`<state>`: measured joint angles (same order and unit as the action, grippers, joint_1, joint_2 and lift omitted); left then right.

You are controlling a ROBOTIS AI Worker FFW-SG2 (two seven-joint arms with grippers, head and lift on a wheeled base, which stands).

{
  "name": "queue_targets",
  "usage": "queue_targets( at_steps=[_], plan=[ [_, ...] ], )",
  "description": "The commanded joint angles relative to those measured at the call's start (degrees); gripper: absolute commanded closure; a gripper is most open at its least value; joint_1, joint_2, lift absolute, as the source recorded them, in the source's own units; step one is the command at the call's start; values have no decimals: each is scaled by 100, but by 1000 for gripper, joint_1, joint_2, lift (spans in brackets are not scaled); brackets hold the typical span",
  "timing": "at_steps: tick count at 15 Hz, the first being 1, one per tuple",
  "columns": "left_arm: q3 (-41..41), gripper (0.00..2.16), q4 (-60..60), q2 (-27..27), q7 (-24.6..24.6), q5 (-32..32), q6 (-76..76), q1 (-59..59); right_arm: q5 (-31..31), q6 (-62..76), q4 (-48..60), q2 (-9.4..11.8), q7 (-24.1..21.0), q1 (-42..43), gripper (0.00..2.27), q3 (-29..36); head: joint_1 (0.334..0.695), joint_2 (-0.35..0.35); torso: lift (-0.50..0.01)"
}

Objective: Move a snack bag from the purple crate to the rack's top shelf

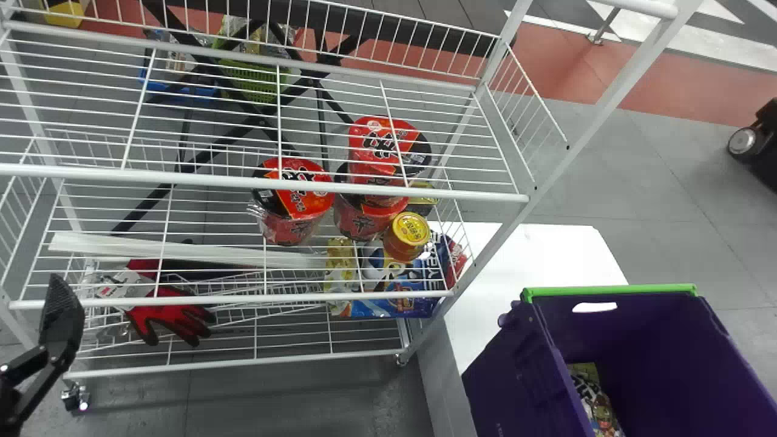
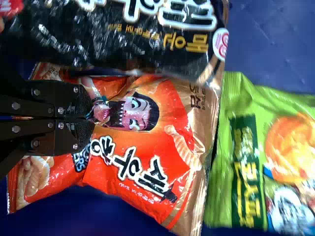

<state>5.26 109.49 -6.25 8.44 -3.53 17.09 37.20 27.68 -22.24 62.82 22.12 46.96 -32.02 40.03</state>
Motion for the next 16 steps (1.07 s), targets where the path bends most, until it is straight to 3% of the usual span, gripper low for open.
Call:
queue_targets(
  at_steps=[1, 4, 6, 7, 16],
  plan=[
    [-7, 83, 11, -8, -1, 10, 0, 6, 1, 84, 20, -6, 7, -24, 1777, 119, 695, -350, -449],
    [10, 83, 3, 10, -1, 19, -17, -3, -26, 435, 20, -15, 15, -68, 1781, 216, 695, -350, -438],
    [45, 83, 3, 18, -1, 46, -17, -11, -35, 664, 20, -41, -2, -68, 2101, 269, 695, -350, -430],
    [54, 83, 3, 18, 8, 54, -35, -11, -43, 716, 37, -50, -20, -68, 2132, 277, 695, -350, -426],
    [54, 83, 38, 18, 8, 54, -53, -20, -412, 857, 196, -68, 94, -76, 2132, 524, 695, -350, -390]
  ],
)
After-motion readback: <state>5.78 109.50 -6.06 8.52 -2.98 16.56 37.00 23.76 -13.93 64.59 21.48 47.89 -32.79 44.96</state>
